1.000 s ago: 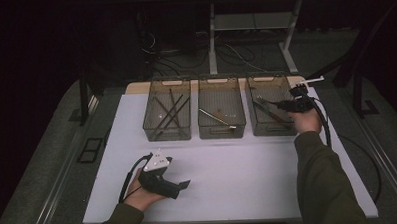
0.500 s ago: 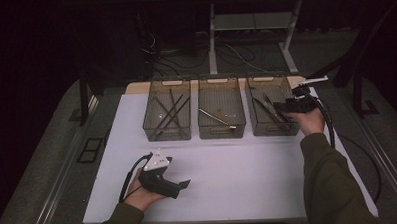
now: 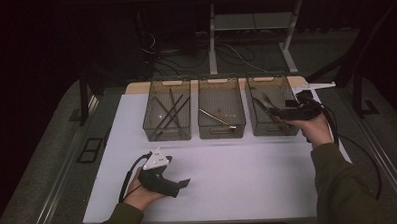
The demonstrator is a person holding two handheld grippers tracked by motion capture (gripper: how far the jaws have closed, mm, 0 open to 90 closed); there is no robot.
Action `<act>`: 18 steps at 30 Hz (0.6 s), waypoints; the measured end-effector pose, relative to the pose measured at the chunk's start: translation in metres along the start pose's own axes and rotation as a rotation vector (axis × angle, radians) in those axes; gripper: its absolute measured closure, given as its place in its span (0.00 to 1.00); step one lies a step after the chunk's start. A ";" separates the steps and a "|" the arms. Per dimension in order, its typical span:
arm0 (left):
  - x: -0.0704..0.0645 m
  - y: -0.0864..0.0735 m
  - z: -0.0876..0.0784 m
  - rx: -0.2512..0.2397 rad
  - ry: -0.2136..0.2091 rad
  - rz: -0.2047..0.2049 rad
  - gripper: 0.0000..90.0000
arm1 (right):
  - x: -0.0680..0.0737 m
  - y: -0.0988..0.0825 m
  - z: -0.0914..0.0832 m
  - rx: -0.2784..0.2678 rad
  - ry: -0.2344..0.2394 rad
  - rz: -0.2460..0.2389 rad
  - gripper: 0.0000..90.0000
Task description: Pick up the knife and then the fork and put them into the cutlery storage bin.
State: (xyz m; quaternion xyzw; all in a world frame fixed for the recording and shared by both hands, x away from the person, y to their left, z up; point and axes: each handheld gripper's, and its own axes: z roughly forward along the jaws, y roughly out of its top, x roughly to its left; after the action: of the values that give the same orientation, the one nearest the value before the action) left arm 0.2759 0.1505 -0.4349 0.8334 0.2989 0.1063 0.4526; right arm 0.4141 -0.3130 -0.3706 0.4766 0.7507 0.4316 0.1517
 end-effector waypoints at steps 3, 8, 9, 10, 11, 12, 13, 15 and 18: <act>0.001 0.001 -0.001 0.010 0.001 0.011 0.00 | 0.008 -0.003 -0.006 -0.017 0.019 -0.027 0.18; 0.002 0.000 -0.002 0.003 0.005 0.005 0.00 | 0.021 -0.009 -0.018 -0.040 0.045 -0.058 0.18; 0.002 0.000 -0.002 0.004 0.006 0.006 0.00 | 0.024 -0.010 -0.020 -0.045 0.054 -0.065 0.18; 0.003 0.000 -0.003 0.002 0.006 0.005 0.00 | 0.026 -0.012 -0.022 -0.051 0.059 -0.075 0.18; 0.003 0.000 -0.003 0.002 0.005 0.007 0.00 | 0.029 -0.013 -0.024 -0.055 0.067 -0.082 0.18; 0.003 0.001 -0.003 0.000 0.005 0.007 0.00 | 0.031 -0.016 -0.026 -0.060 0.075 -0.090 0.18; 0.003 0.000 -0.003 -0.004 0.006 0.004 0.00 | 0.034 -0.018 -0.027 -0.067 0.086 -0.090 0.16; 0.003 0.000 -0.004 -0.006 0.004 0.006 0.00 | 0.039 -0.024 -0.029 -0.072 0.105 -0.097 0.15; 0.003 0.000 -0.005 -0.007 -0.001 0.006 0.00 | 0.047 -0.035 -0.030 -0.069 0.127 -0.108 0.15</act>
State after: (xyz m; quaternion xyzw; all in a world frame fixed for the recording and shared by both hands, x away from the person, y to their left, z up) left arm 0.2761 0.1552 -0.4321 0.8327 0.2957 0.1086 0.4553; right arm 0.3505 -0.2945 -0.3725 0.4014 0.7681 0.4779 0.1433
